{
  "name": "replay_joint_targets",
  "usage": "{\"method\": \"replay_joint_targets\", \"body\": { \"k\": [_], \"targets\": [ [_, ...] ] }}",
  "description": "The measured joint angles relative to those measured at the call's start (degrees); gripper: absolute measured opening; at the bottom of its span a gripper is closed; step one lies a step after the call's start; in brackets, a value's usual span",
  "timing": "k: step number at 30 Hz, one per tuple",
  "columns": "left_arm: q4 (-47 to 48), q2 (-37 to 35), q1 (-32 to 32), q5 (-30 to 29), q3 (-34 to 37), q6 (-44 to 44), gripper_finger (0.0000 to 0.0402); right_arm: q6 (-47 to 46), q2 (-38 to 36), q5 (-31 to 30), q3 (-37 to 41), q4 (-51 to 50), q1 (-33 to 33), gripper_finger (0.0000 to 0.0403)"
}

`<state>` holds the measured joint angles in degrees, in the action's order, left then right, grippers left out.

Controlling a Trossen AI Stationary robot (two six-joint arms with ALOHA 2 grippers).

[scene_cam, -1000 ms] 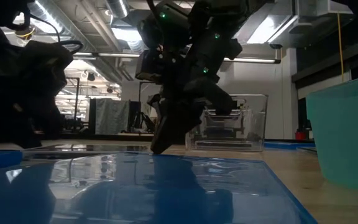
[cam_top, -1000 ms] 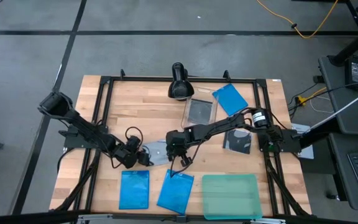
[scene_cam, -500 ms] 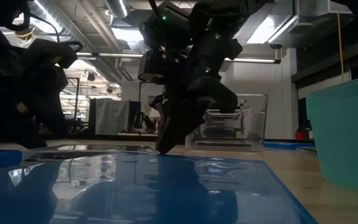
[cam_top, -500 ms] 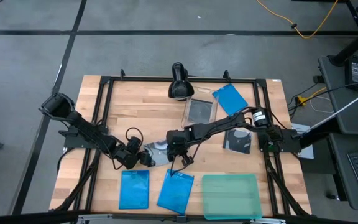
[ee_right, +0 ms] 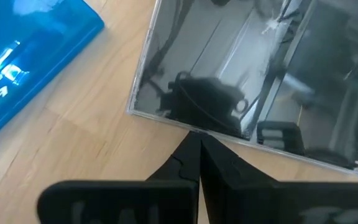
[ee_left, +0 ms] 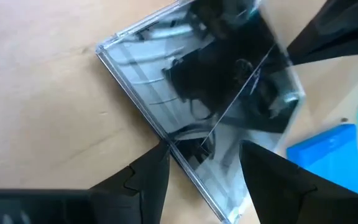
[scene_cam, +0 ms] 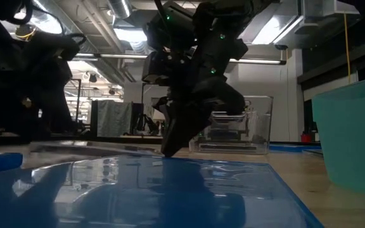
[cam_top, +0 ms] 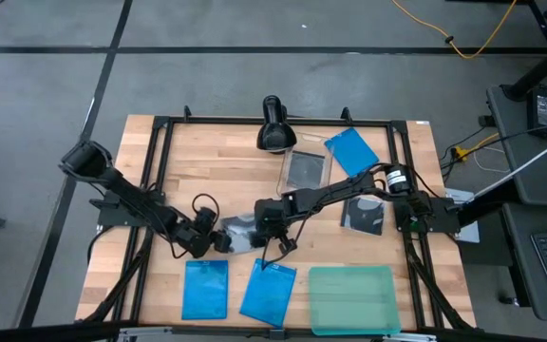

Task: Pick & place jewel cases by type
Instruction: Put the left black CD case into the transparent bin

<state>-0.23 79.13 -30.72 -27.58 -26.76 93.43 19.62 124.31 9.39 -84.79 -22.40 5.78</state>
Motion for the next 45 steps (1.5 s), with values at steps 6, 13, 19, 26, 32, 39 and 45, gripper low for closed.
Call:
{"method": "replay_joint_targets", "body": {
  "k": [6, 13, 19, 26, 32, 39, 45],
  "targets": [
    [0.6, -3.9, 0.0, -1.4, -0.3, -1.8, 0.0185, 1.0, -0.1, 0.1, 0.0, -1.1, 0.0, 0.0006],
    [0.6, -8.5, 0.0, -2.2, -0.6, -3.3, 0.0185, 2.6, -0.1, 0.8, 0.0, -1.5, -0.1, 0.0006],
    [-4.2, -11.3, 0.2, -5.5, -1.3, -5.7, 0.0184, 3.0, -0.1, 0.8, -0.1, -1.4, -0.1, 0.0006],
    [-3.3, -9.7, 2.7, -0.1, -1.0, -7.9, 0.0184, 3.2, 0.3, 0.2, -0.3, 0.5, -0.1, 0.0006],
    [-6.3, -7.3, 5.0, 1.0, -0.8, -9.6, 0.0184, 3.1, 0.2, 0.5, -0.3, 0.3, -0.1, 0.0006],
    [-5.1, -6.9, 7.3, 1.9, -0.8, -11.2, 0.0152, 3.1, 0.2, 0.6, -0.3, -0.1, -0.1, 0.0006],
    [-0.6, -7.0, 8.8, 6.4, -0.8, -10.6, 0.0089, 3.0, 0.0, 0.8, -0.2, -0.4, 0.0, 0.0006]
  ]
}}
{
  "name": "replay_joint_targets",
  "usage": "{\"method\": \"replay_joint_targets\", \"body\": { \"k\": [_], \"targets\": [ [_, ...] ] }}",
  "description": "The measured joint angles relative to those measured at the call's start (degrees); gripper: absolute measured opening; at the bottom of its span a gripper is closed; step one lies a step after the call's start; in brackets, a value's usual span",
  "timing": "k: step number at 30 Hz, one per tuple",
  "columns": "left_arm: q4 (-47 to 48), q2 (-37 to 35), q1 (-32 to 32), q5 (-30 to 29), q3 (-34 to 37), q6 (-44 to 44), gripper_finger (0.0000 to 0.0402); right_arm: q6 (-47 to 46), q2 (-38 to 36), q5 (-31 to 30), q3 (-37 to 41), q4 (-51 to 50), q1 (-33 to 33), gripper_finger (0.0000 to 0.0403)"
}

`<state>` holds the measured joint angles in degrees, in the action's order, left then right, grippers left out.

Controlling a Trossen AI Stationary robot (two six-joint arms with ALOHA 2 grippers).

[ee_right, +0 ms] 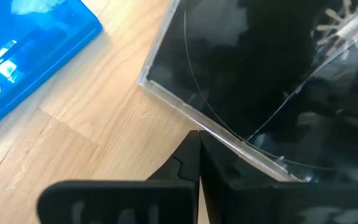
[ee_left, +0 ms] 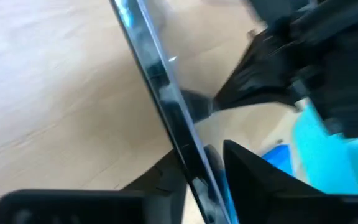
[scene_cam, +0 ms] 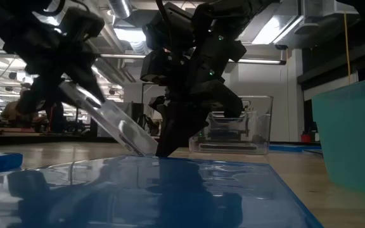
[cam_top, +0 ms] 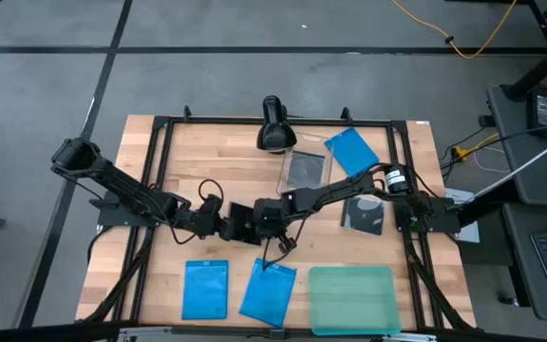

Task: Pick & place jewel cases by type
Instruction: Put the left black CD case into the transparent bin

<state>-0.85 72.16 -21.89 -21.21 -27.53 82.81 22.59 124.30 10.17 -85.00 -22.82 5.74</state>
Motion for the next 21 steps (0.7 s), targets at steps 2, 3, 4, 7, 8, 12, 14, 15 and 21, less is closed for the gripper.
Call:
{"method": "replay_joint_targets", "body": {
  "k": [2, 3, 4, 7, 8, 12, 14, 15, 21],
  "targets": [
    [2.0, -0.1, 0.0, 0.9, 0.0, 0.7, 0.0064, -0.8, -0.2, 0.0, 0.1, -0.5, 0.0, 0.0006],
    [2.4, -0.3, -0.1, 1.1, 0.0, 0.7, 0.0053, -1.5, -0.3, 0.0, 0.1, -0.5, 0.0, 0.0006],
    [2.8, -0.6, -0.2, 1.3, 0.0, 0.7, 0.0041, -2.2, -0.5, 0.0, -0.1, -1.1, 0.0, 0.0006],
    [3.6, -2.2, -0.6, 1.2, -0.1, -1.5, 0.0019, -3.9, -1.7, 0.0, -0.2, -1.3, 0.0, 0.0006],
    [4.4, -3.1, -0.6, 1.2, -0.1, -2.6, 0.0019, -4.2, -2.3, -0.5, -0.3, -1.2, 0.0, 0.0006],
    [9.5, -8.1, -0.5, 0.0, 0.0, -6.1, 0.0022, -4.3, -5.4, -4.4, -0.4, -2.6, -0.2, 0.0006],
    [12.9, -11.3, -0.5, -1.6, 0.2, -8.0, 0.0026, -4.4, -7.7, -5.8, -0.4, -3.2, -0.9, 0.0006],
    [14.5, -13.3, -0.5, -2.7, 0.2, -9.2, 0.0026, -4.4, -9.0, -5.9, -0.4, -3.4, -1.4, 0.0006],
    [17.2, -24.3, -1.7, -10.2, -0.9, -18.5, 0.0017, -4.5, -19.6, -6.0, -0.4, -1.4, -4.9, 0.0006]
  ]
}}
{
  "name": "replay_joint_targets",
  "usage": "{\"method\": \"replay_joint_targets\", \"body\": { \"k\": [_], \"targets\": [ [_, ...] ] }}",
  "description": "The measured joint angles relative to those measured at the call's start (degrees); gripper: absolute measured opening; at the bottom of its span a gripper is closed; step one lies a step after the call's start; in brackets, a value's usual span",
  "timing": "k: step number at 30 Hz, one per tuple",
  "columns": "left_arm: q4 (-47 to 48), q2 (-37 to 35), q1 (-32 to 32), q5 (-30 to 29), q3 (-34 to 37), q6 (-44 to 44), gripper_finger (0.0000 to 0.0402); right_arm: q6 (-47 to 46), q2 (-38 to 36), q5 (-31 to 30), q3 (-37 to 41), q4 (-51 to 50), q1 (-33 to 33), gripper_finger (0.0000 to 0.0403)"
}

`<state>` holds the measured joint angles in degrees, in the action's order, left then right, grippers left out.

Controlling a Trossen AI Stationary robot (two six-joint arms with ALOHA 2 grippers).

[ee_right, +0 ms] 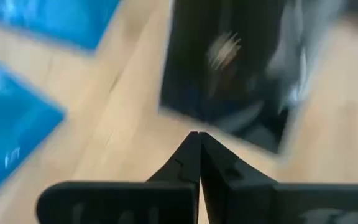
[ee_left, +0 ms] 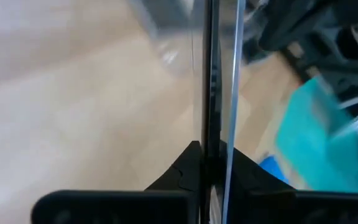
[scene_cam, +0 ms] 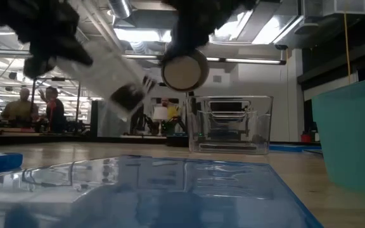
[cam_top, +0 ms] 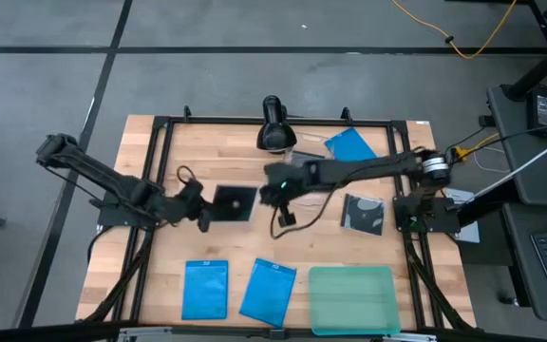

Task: Pick & place jewel cases by type
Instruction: Put the left black CD case into the transparent bin

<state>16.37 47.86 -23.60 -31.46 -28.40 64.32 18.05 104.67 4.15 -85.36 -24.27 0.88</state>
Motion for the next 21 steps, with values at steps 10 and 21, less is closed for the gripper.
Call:
{"method": "replay_joint_targets", "body": {
  "k": [10, 21],
  "targets": [
    [0.1, -2.9, -3.1, -12.3, -14.4, -25.4, 0.0017, 0.0, -22.1, 1.4, -0.1, 4.5, 1.4, 0.0006],
    [-2.4, 10.7, -3.3, -24.2, -32.5, -56.1, 0.0017, -1.6, -37.7, -8.7, -0.1, -11.2, 5.0, 0.0006]
  ]
}}
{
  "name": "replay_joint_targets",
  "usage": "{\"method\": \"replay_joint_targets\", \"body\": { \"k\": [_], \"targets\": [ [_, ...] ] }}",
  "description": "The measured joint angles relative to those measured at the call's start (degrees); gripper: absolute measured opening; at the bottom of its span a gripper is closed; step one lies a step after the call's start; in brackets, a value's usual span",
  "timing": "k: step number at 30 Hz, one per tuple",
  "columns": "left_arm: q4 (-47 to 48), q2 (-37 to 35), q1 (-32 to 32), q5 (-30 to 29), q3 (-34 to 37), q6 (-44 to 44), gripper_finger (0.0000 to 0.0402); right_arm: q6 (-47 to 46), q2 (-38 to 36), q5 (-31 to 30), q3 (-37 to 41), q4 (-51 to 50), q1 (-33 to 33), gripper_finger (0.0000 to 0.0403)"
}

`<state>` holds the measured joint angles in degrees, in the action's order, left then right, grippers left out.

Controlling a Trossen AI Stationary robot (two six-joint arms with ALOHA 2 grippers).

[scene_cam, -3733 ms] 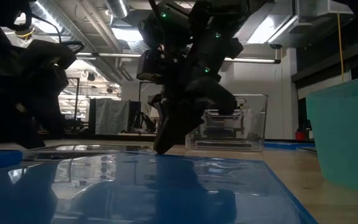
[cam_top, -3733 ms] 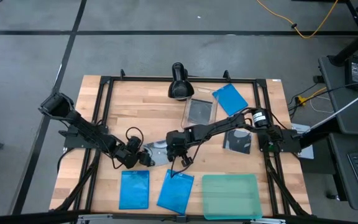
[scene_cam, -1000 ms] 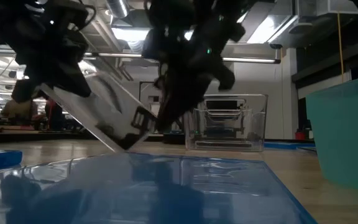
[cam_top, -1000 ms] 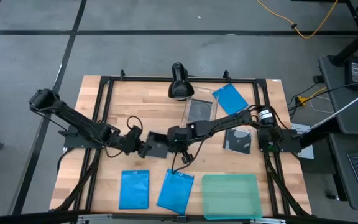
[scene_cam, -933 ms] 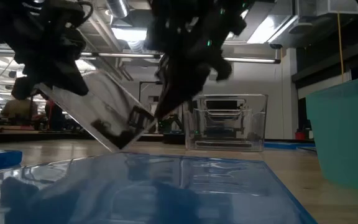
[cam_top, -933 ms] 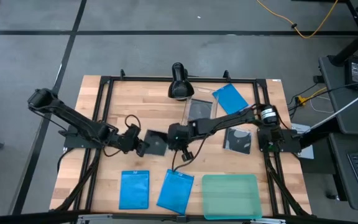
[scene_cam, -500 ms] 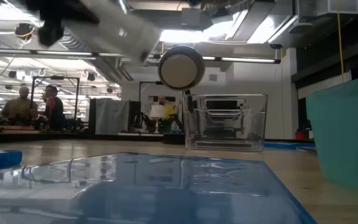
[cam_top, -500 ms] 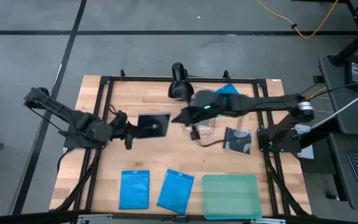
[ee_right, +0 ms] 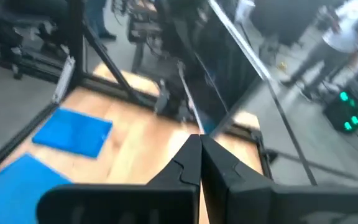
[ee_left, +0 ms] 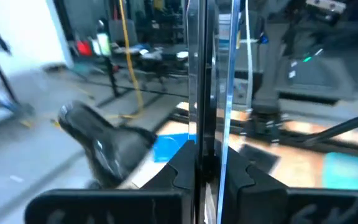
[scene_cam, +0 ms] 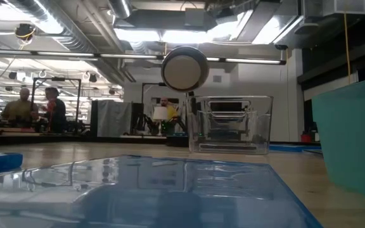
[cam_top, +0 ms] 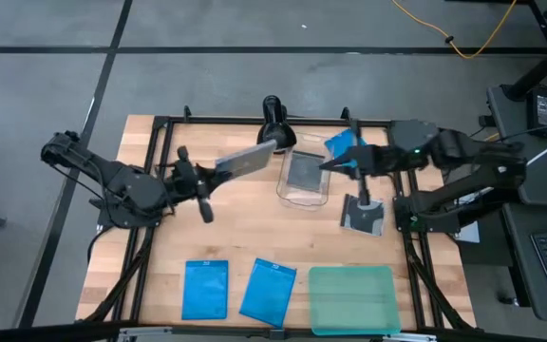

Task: Pick & place jewel cases by type
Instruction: Put the left black CD case into the transparent bin

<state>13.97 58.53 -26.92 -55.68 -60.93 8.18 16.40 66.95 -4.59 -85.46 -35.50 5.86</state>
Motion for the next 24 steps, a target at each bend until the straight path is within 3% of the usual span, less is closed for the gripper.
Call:
{"method": "replay_joint_targets", "body": {
  "k": [11, 21, 24],
  "targets": [
    [0.0, 14.7, -0.1, -4.9, -17.5, -26.3, 0.0017, -4.6, -11.0, -0.4, 7.1, -2.7, 0.0, 0.0006],
    [-0.1, 21.9, -6.8, -21.6, -27.0, -56.6, 0.0017, -9.1, -15.4, -1.5, 11.9, 2.6, 0.0, 0.0006],
    [0.0, 23.4, -8.8, -23.7, -27.2, -64.1, 0.0017, -9.1, -15.4, -1.5, 11.9, 3.5, 0.0, 0.0006]
  ]
}}
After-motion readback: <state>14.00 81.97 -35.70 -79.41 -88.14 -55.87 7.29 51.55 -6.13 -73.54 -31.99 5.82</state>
